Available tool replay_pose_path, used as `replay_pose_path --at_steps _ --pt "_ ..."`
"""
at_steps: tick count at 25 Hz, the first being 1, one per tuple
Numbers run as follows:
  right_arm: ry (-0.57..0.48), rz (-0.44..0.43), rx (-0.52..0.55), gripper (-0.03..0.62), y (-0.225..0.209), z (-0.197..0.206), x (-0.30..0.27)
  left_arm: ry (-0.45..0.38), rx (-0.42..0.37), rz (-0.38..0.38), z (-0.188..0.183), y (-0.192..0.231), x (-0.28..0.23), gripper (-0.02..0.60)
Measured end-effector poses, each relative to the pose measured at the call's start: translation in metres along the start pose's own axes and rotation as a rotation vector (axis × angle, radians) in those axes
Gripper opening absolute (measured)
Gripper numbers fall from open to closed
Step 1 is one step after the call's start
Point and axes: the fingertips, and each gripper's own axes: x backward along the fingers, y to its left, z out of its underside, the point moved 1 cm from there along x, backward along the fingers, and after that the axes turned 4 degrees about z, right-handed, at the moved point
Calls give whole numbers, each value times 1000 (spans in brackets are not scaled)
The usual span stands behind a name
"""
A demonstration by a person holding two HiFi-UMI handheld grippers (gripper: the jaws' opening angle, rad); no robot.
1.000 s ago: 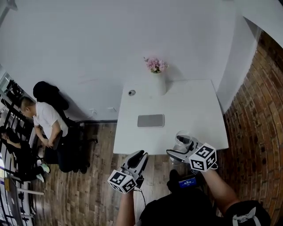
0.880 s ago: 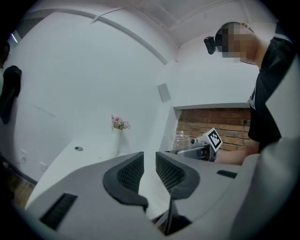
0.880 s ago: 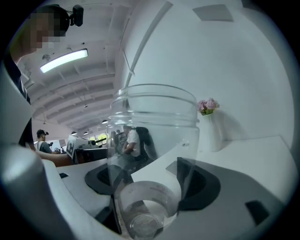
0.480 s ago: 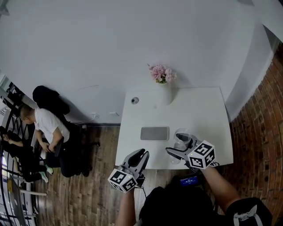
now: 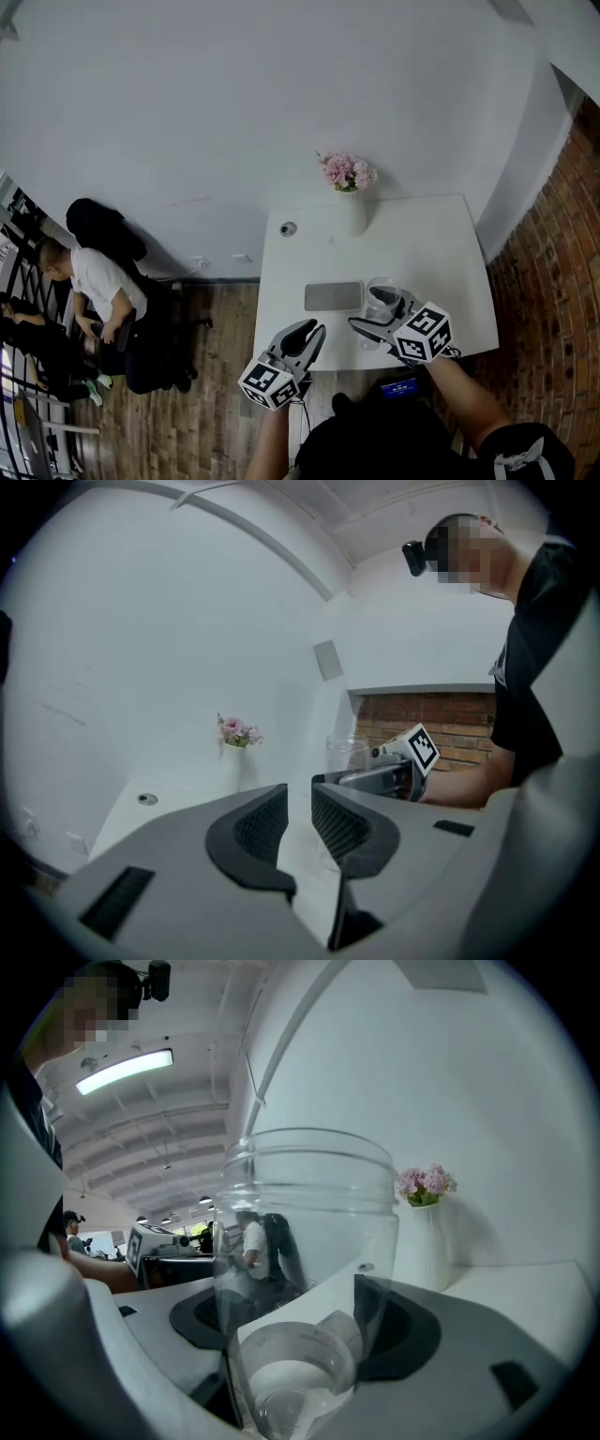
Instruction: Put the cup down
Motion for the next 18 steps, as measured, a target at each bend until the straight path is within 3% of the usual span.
replay_pose_path --at_steps 3,18 --pt "-5 -2 16 360 6 -2 -4 46 -48 25 7 -5 -4 86" --pt "7 -12 54 360 14 -5 -13 19 -22 17 3 9 3 86"
